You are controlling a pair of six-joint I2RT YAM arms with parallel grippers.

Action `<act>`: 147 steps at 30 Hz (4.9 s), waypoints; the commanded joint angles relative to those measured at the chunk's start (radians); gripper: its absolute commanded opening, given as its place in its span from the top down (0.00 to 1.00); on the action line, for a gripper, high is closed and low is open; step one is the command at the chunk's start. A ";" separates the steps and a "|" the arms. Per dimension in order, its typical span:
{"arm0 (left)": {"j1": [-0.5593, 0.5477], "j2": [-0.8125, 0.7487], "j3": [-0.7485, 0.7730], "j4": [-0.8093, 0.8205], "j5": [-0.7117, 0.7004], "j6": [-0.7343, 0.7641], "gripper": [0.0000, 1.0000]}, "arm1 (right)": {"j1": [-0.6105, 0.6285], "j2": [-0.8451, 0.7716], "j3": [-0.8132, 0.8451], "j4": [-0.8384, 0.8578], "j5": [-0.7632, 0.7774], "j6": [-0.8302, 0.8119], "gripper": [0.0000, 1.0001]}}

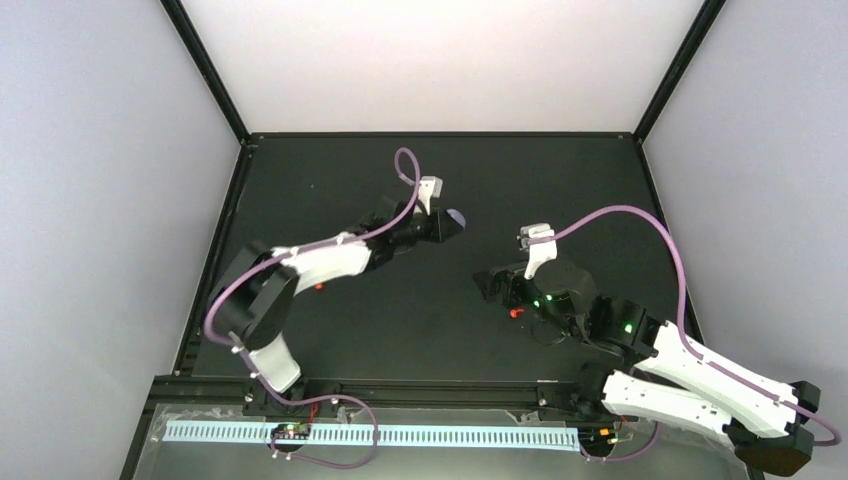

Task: Insert the wireless bluetooth earbuds into the charging case
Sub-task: Place the charging case at the center of the board, then pick up the charging case at the center of the board.

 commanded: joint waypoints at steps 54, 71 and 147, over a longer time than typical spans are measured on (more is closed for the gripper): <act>0.358 -0.168 -0.100 -0.640 -0.392 0.055 0.01 | -0.005 0.049 0.028 0.014 -0.037 -0.067 0.01; 0.382 0.157 0.117 -0.628 -0.309 0.220 0.01 | -0.004 0.030 0.023 -0.024 -0.041 -0.085 0.01; 0.165 -1.319 -0.253 -0.993 -0.273 0.052 0.01 | -0.199 1.636 1.131 0.114 -0.609 -0.059 0.09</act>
